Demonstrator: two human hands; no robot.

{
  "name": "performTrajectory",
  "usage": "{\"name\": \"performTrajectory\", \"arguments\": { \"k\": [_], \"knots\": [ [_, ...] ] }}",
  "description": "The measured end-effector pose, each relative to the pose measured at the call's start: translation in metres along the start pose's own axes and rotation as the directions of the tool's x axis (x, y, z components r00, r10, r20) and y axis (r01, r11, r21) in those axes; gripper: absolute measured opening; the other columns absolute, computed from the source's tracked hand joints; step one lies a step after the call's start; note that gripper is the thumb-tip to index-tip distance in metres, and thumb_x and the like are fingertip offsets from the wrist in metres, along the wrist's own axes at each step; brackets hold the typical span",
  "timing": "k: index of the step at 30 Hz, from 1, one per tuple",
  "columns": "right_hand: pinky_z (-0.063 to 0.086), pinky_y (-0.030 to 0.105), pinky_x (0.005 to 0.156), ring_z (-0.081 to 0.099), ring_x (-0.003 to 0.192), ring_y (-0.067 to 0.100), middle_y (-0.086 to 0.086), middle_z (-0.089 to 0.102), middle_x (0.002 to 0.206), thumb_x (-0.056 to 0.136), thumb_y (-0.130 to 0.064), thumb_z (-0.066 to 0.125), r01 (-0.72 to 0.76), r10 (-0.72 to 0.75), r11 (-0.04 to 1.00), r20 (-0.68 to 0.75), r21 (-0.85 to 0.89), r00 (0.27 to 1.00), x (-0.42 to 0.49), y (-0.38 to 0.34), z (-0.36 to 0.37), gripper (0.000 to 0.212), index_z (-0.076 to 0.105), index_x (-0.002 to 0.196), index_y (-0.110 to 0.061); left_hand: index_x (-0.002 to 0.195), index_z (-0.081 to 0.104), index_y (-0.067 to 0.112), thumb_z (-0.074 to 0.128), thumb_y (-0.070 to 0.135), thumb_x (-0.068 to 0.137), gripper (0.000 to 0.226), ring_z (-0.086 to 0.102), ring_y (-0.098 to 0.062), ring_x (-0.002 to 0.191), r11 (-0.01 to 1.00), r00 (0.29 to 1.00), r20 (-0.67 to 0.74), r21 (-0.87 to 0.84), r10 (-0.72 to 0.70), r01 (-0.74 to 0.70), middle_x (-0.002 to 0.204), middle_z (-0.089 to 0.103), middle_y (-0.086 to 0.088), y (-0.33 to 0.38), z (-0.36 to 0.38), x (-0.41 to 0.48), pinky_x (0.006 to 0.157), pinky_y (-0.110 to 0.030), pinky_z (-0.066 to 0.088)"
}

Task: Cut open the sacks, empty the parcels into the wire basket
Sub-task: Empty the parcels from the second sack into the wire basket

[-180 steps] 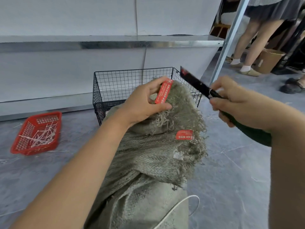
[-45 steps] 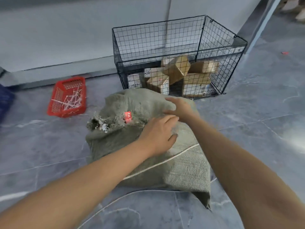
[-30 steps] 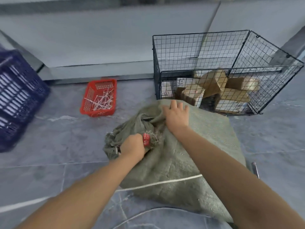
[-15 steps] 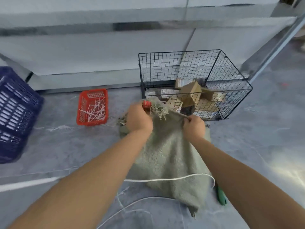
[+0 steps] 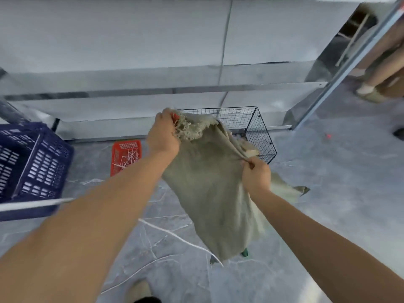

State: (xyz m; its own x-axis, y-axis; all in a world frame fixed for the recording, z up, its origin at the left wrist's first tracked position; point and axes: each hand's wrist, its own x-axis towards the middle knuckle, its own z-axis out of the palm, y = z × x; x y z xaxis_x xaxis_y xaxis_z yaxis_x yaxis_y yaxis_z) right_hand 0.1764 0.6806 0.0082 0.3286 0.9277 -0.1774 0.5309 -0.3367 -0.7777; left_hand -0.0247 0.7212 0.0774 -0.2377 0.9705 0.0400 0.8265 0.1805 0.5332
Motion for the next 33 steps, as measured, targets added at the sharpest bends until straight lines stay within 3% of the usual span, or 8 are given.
{"name": "performTrajectory", "arguments": {
  "k": [3, 7, 13, 18, 25, 28, 30, 33],
  "knots": [
    [0.032, 0.025, 0.064, 0.047, 0.073, 0.021, 0.002, 0.048, 0.065, 0.093, -0.009, 0.048, 0.082, -0.082, 0.997, 0.012, -0.013, 0.997, 0.015, -0.033, -0.032, 0.019, 0.066, 0.089, -0.004, 0.134, 0.033, 0.004, 0.051, 0.002, 0.086, 0.051, 0.055, -0.042, 0.103, 0.983, 1.000, 0.024, 0.181, -0.007, 0.002, 0.125, 0.044, -0.021, 0.002, -0.023, -0.004, 0.076, -0.046, 0.043],
    [0.030, 0.029, 0.054, 0.043, 0.066, 0.023, 0.000, 0.042, 0.058, 0.093, -0.012, 0.048, 0.154, -0.146, 0.983, 0.091, -0.095, 0.985, 0.045, -0.054, -0.043, 0.024, 0.053, 0.070, -0.014, 0.122, 0.048, 0.001, 0.048, 0.014, 0.092, 0.033, 0.052, -0.039, 0.111, 0.929, 0.960, 0.185, 0.344, -0.212, 0.139, 0.126, 0.047, -0.020, -0.024, -0.018, -0.024, 0.089, -0.044, 0.045],
    [0.026, 0.024, 0.048, 0.036, 0.053, 0.015, -0.003, 0.037, 0.053, 0.093, -0.011, 0.049, 0.162, -0.132, 0.977, 0.200, -0.142, 0.971, 0.099, -0.057, -0.005, 0.040, 0.038, 0.057, -0.021, 0.139, 0.037, 0.013, 0.058, 0.040, 0.086, 0.063, 0.042, -0.025, 0.129, 0.960, 0.696, 0.679, 0.273, -0.234, 0.057, 0.140, 0.040, -0.011, -0.062, 0.075, -0.021, 0.104, -0.033, 0.037],
    [0.024, 0.022, 0.047, 0.039, 0.055, 0.015, -0.003, 0.040, 0.056, 0.093, -0.014, 0.050, 0.033, 0.006, 0.984, 0.218, -0.175, 0.976, 0.168, -0.032, 0.039, 0.026, 0.048, 0.067, -0.014, 0.149, 0.003, 0.020, 0.068, 0.050, 0.074, 0.104, 0.022, -0.024, 0.142, 0.940, 0.520, 0.832, 0.310, -0.195, -0.143, 0.156, 0.012, -0.009, -0.108, 0.146, -0.011, 0.112, -0.039, 0.031],
    [0.028, 0.024, 0.049, 0.037, 0.053, 0.012, 0.000, 0.042, 0.057, 0.093, -0.014, 0.051, -0.229, 0.225, 0.973, 0.113, 0.016, 0.968, 0.278, -0.014, 0.091, 0.032, 0.049, 0.062, -0.018, 0.149, -0.008, 0.014, 0.069, 0.059, 0.068, 0.120, 0.014, -0.024, 0.145, 0.891, 0.518, 0.829, 0.382, -0.212, -0.247, 0.157, 0.006, -0.010, -0.137, 0.212, 0.090, 0.113, -0.042, 0.026],
    [0.049, 0.030, 0.061, 0.056, 0.068, 0.022, 0.004, 0.054, 0.067, 0.093, -0.013, 0.050, -0.378, 0.374, 0.907, 0.053, 0.187, 0.926, 0.333, -0.016, 0.117, 0.027, 0.052, 0.067, -0.017, 0.148, -0.009, 0.013, 0.071, 0.058, 0.065, 0.124, 0.027, -0.025, 0.140, 0.913, 0.532, 0.818, 0.364, -0.219, -0.183, 0.155, 0.011, -0.011, -0.136, 0.245, 0.125, 0.110, -0.040, 0.032],
    [0.054, 0.029, 0.075, 0.061, 0.081, 0.022, 0.009, 0.063, 0.091, 0.094, -0.013, 0.050, -0.458, 0.443, 0.862, 0.117, 0.218, 0.889, 0.370, -0.015, 0.137, 0.009, 0.058, 0.090, -0.010, 0.147, -0.014, 0.011, 0.073, 0.057, 0.065, 0.128, 0.025, -0.026, 0.140, 0.932, 0.545, 0.807, 0.342, -0.227, -0.118, 0.156, 0.003, -0.012, -0.131, 0.266, 0.141, 0.111, -0.038, 0.033],
    [0.045, 0.013, 0.051, 0.049, 0.067, 0.005, 0.004, 0.059, 0.100, 0.096, -0.011, 0.044, -0.525, 0.477, 0.776, 0.219, 0.350, 0.851, 0.416, -0.006, 0.157, 0.038, 0.043, 0.133, -0.003, 0.146, -0.020, 0.013, 0.073, 0.057, 0.065, 0.131, 0.018, -0.026, 0.142, 0.947, 0.610, 0.753, 0.322, -0.247, -0.014, 0.156, -0.004, -0.009, -0.128, 0.289, 0.158, 0.110, -0.037, 0.035]
  ]
}}
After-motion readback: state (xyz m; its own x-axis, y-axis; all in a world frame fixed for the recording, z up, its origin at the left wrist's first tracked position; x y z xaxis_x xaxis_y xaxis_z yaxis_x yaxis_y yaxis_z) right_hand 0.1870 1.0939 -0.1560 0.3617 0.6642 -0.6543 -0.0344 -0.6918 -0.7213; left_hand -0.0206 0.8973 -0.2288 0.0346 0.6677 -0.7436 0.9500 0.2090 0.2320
